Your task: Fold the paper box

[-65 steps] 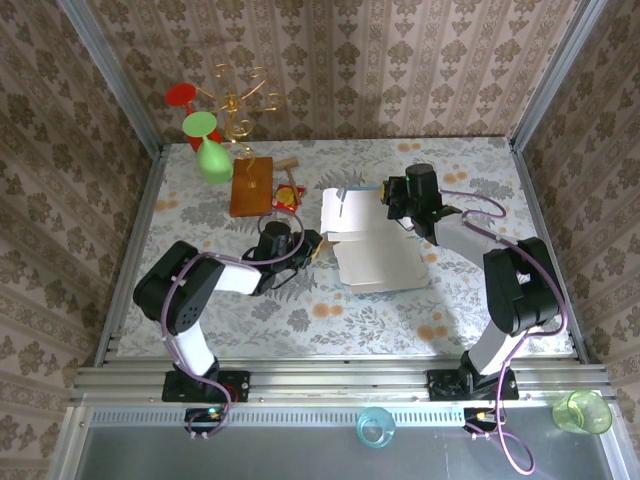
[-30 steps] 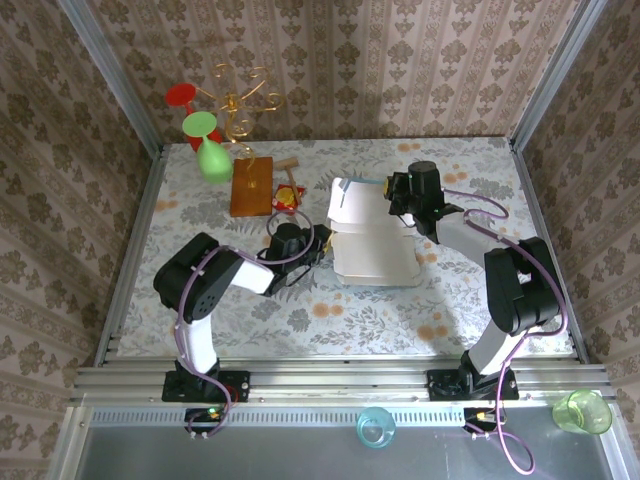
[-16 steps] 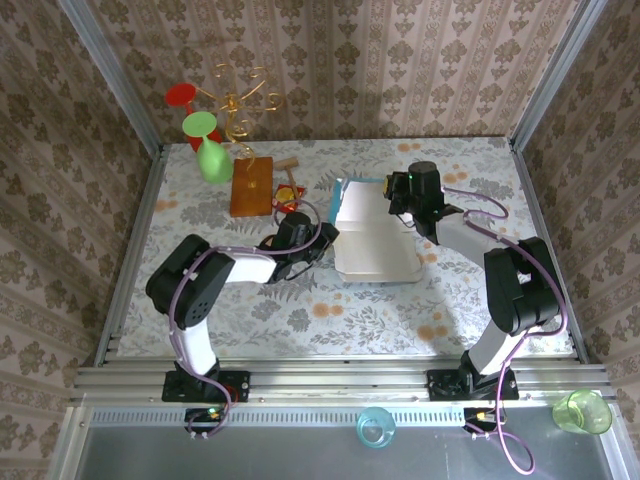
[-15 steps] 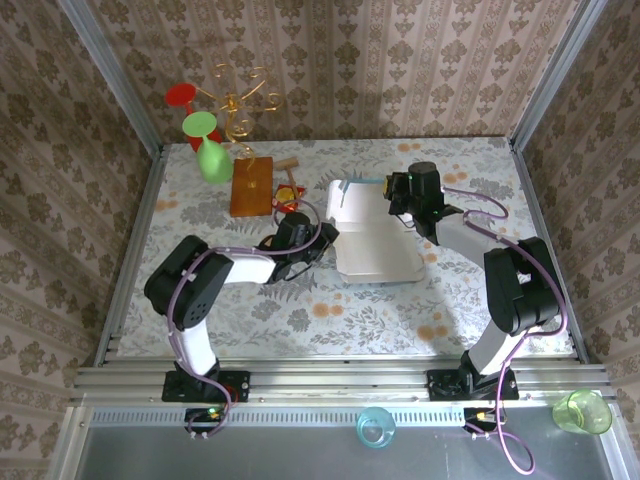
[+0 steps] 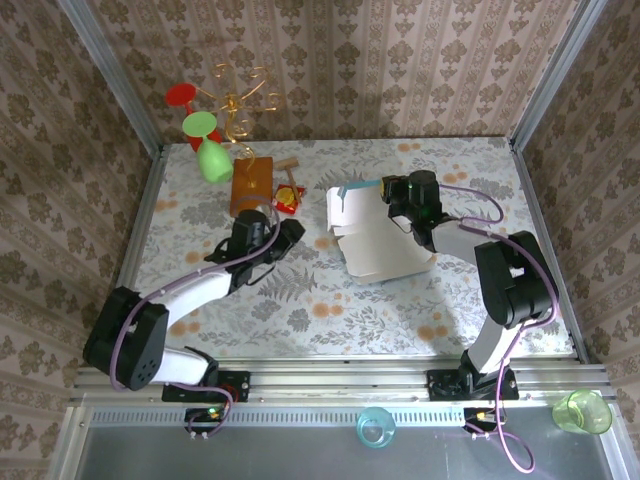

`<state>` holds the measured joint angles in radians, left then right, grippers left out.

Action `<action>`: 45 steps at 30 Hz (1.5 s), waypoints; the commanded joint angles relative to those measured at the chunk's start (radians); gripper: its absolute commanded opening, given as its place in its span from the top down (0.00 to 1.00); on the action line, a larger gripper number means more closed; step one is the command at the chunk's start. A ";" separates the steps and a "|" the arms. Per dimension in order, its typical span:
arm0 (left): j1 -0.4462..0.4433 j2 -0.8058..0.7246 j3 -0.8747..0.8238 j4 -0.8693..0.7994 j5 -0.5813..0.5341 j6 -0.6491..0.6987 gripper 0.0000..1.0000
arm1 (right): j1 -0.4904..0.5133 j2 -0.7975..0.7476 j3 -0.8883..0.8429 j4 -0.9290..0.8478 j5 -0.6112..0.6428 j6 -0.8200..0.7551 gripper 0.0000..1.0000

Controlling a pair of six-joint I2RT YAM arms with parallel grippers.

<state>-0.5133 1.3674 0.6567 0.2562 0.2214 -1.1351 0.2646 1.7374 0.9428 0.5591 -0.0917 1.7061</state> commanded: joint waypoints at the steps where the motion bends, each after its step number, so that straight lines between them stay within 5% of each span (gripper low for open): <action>1: 0.045 0.004 0.019 -0.079 0.025 0.100 0.55 | 0.002 0.017 -0.052 0.106 -0.034 -0.061 1.00; 14: -0.012 0.211 0.126 0.035 0.146 0.433 0.75 | -0.005 0.017 -0.206 0.257 -0.083 -0.070 1.00; 24: -0.063 0.373 0.090 0.429 0.232 0.519 0.67 | -0.019 0.020 -0.161 0.299 -0.132 -0.099 1.00; 34: -0.026 0.222 0.016 0.325 0.006 0.565 0.64 | -0.030 0.182 -0.032 0.460 -0.284 -0.115 1.00; 45: -0.008 0.286 0.038 0.321 0.084 0.651 0.62 | -0.031 0.237 -0.062 0.553 -0.336 -0.101 1.00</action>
<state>-0.5274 1.6173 0.6804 0.5636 0.2691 -0.5323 0.2382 1.9705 0.8848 1.0508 -0.3935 1.6146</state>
